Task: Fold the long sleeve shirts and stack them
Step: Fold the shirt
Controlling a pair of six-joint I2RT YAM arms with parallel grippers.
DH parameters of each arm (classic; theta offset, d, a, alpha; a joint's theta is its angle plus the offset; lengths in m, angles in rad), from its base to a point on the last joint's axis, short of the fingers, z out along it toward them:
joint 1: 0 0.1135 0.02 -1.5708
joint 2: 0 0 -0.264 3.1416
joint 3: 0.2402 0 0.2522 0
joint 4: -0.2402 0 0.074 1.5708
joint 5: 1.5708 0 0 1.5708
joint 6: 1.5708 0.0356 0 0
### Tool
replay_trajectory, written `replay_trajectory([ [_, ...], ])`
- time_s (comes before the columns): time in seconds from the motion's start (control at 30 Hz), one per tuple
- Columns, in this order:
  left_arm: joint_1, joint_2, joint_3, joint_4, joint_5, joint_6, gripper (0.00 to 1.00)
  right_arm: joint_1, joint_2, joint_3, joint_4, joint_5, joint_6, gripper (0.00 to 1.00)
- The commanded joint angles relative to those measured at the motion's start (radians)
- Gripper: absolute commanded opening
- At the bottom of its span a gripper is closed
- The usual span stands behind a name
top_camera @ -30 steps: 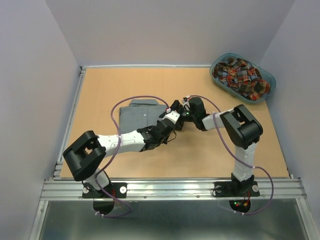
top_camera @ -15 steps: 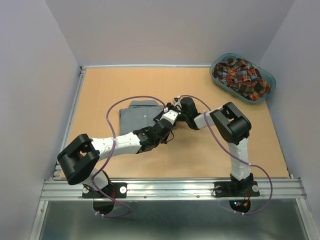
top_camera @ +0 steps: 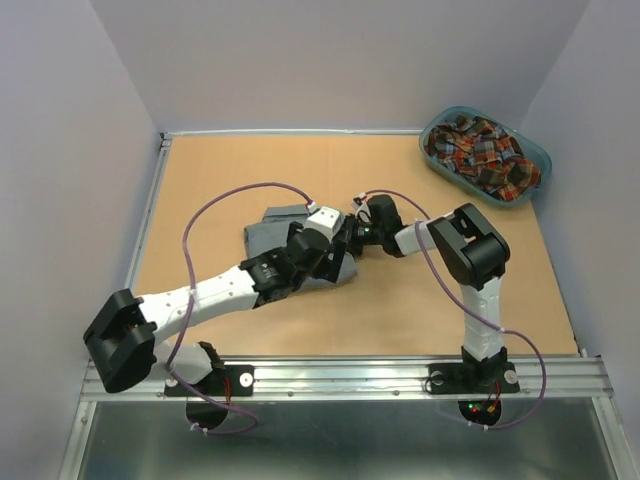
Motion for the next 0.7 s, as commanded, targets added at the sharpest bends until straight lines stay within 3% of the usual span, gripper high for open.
replay_trajectory([
  [0.0, 0.094, -0.102, 0.087, -0.101, 0.003, -0.008, 0.92, -0.058, -0.04, 0.058, -0.318, 0.004, -0.299, 0.01],
  [0.1, 0.264, -0.125, 0.187, -0.2, 0.052, 0.006, 0.95, -0.087, -0.063, 0.124, -0.505, 0.027, -0.457, 0.01],
  [0.23, 0.447, -0.137, 0.257, -0.266, 0.06, 0.039, 0.99, -0.098, -0.07, 0.276, -0.782, 0.217, -0.683, 0.01],
  [0.5, 0.6, -0.215, 0.104, -0.167, 0.077, 0.061, 0.99, -0.138, -0.076, 0.525, -1.145, 0.47, -1.005, 0.0],
  [0.67, 0.602, -0.247, 0.092, -0.184, -0.005, 0.055, 0.99, -0.138, -0.065, 0.767, -1.365, 0.746, -1.145, 0.01],
])
